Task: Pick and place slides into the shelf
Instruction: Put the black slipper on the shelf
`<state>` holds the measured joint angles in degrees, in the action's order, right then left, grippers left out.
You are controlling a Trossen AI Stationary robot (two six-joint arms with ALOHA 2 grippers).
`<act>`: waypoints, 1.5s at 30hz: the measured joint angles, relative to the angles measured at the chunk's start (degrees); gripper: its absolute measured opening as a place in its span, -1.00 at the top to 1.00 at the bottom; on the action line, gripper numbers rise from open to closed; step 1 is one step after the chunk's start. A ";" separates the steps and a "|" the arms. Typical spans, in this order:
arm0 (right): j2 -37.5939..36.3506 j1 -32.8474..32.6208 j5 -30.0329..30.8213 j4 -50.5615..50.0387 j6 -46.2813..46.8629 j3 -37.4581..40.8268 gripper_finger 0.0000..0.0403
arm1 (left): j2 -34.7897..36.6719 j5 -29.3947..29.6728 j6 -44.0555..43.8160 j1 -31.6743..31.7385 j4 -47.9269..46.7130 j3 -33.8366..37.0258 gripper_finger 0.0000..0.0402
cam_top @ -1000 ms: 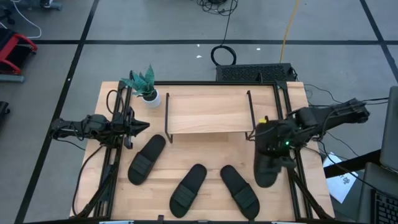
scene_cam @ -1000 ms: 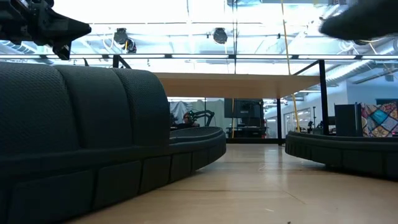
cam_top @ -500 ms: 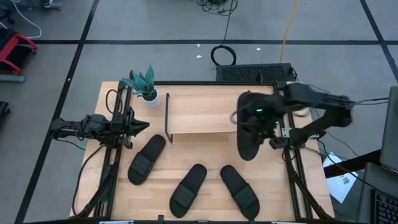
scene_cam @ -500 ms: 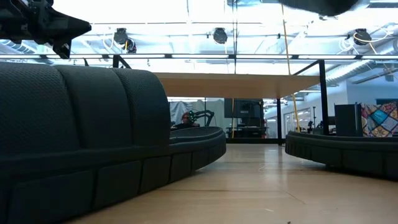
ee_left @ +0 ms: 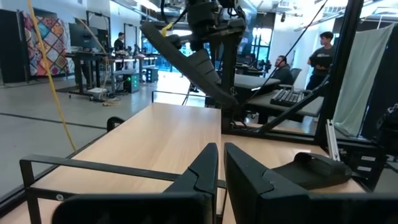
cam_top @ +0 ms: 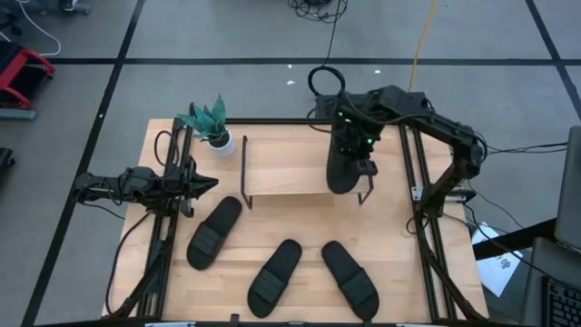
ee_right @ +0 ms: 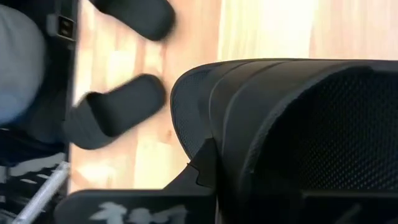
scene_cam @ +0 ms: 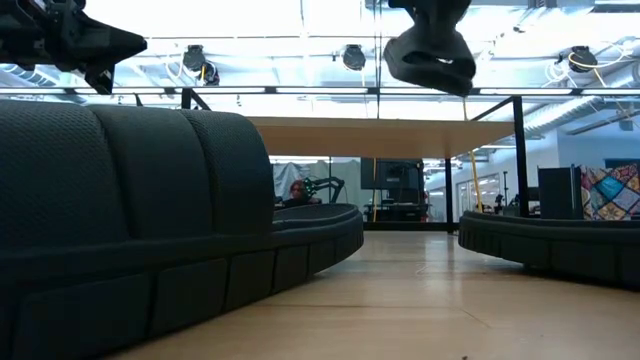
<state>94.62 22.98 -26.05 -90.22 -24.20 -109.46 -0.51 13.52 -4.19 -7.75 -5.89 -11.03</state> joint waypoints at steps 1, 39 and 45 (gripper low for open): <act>0.00 0.69 -1.00 0.17 -0.43 0.18 0.98 | 0.00 0.02 0.55 0.00 0.00 0.00 0.85; 7.96 1.95 2.89 5.15 0.01 5.72 0.48 | -0.01 -0.12 -2.03 0.00 -3.89 0.00 0.85; 7.90 1.49 7.88 6.42 0.89 5.72 0.03 | -0.01 -0.11 -2.18 0.00 -4.69 0.00 0.85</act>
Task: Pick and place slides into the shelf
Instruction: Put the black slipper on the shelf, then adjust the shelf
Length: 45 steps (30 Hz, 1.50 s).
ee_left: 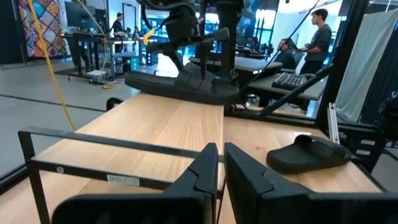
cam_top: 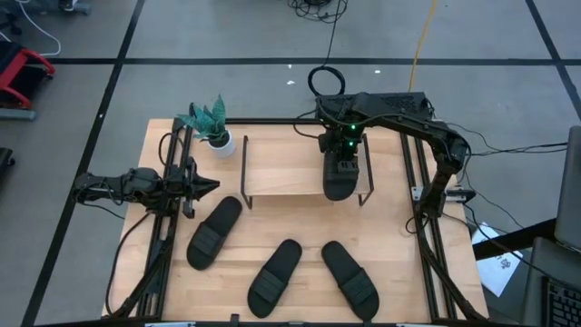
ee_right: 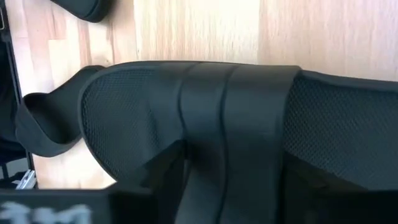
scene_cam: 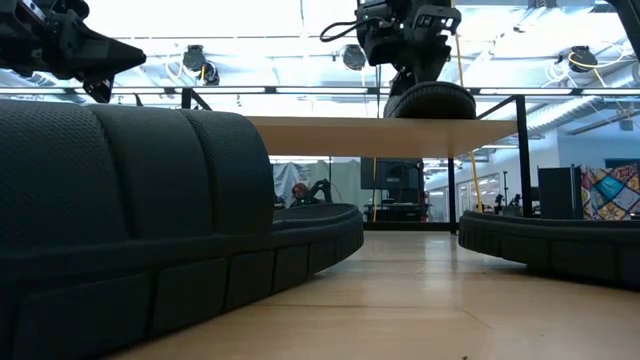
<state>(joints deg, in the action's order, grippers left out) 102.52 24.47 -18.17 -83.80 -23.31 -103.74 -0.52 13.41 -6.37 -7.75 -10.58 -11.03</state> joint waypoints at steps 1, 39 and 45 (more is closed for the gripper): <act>0.00 -0.12 0.07 0.13 0.04 0.00 -0.03 | 0.00 0.00 -0.03 0.00 -0.23 0.00 0.85; -13.03 -7.07 37.86 7.33 11.52 0.20 -0.17 | 0.00 0.00 -0.11 0.00 -0.33 0.00 0.85; -21.68 -6.95 37.64 7.61 19.32 7.96 0.50 | 0.01 0.01 -0.15 0.00 0.58 0.00 0.85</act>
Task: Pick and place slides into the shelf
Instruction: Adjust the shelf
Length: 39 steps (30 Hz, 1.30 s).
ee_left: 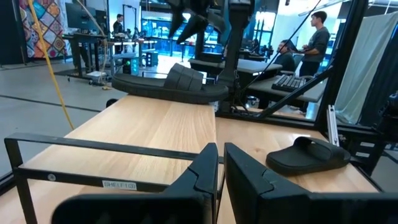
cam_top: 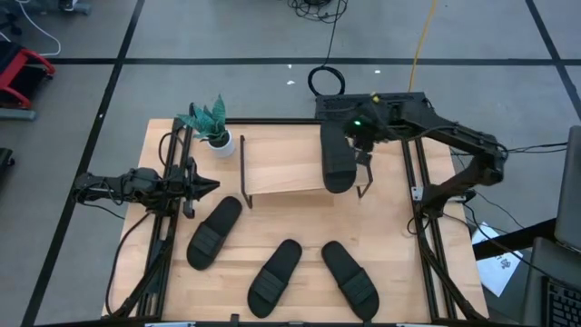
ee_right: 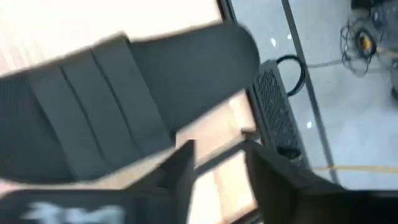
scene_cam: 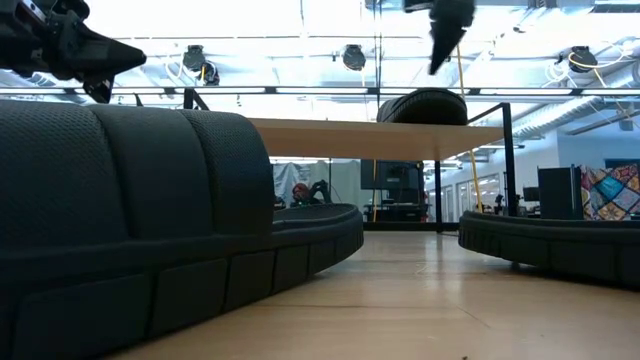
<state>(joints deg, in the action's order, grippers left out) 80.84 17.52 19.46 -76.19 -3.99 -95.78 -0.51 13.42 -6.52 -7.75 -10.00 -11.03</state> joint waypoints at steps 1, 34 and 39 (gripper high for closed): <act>-2.03 0.00 0.02 0.46 1.22 2.26 0.63 | 0.00 -0.01 0.02 0.00 0.09 0.00 0.85; -33.77 0.00 2.08 24.81 5.02 45.23 1.00 | -8.57 9.35 -10.61 0.00 -0.40 0.02 0.85; -33.84 0.00 2.97 26.65 6.27 46.94 1.00 | -14.90 14.48 -17.23 0.00 3.87 0.03 0.85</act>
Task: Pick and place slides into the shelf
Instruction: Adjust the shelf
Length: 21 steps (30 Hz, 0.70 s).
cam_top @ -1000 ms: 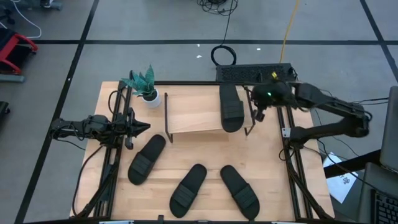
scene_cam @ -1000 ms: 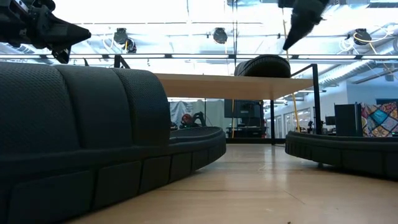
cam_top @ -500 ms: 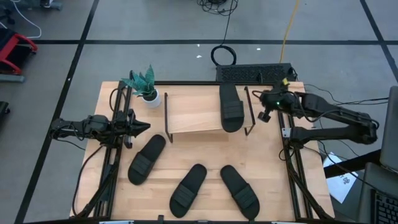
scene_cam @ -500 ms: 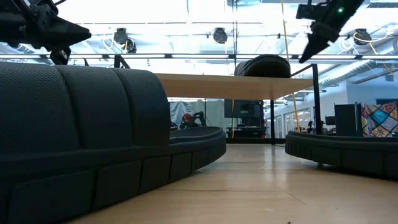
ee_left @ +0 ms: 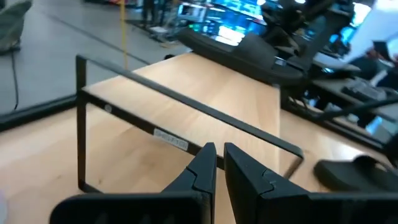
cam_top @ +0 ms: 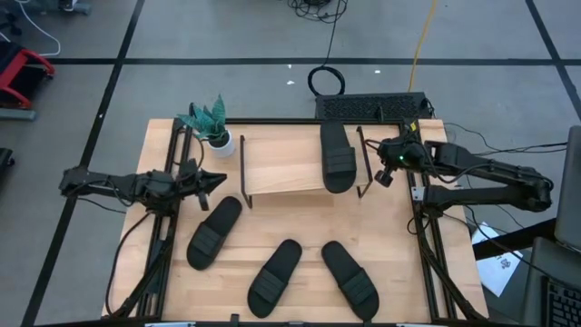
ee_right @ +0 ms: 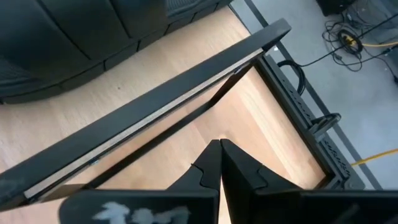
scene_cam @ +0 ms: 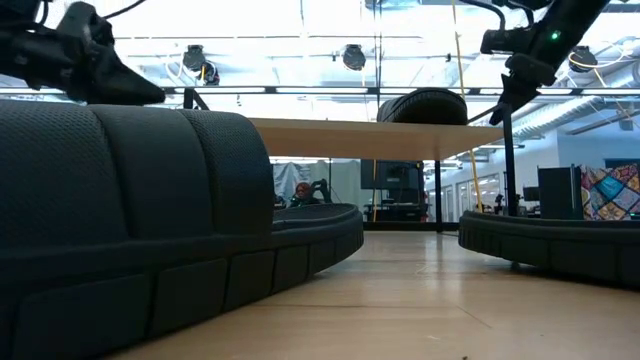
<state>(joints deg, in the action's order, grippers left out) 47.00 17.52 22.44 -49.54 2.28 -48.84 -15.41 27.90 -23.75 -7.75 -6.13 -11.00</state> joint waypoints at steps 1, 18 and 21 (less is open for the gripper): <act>-0.05 0.00 0.00 0.34 0.04 0.12 1.00 | -1.26 0.64 -1.12 0.00 1.25 0.01 0.85; -0.19 0.00 1.89 -2.24 1.87 0.22 1.00 | -18.56 6.73 -8.32 2.84 18.20 -0.01 0.85; -0.17 0.02 3.20 -3.54 3.58 0.22 1.00 | -19.57 6.71 -10.50 3.88 17.63 -0.01 0.85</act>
<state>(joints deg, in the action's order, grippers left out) 46.83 17.54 25.64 -53.08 5.87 -48.62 -34.98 34.61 -34.25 -3.87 11.50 -11.00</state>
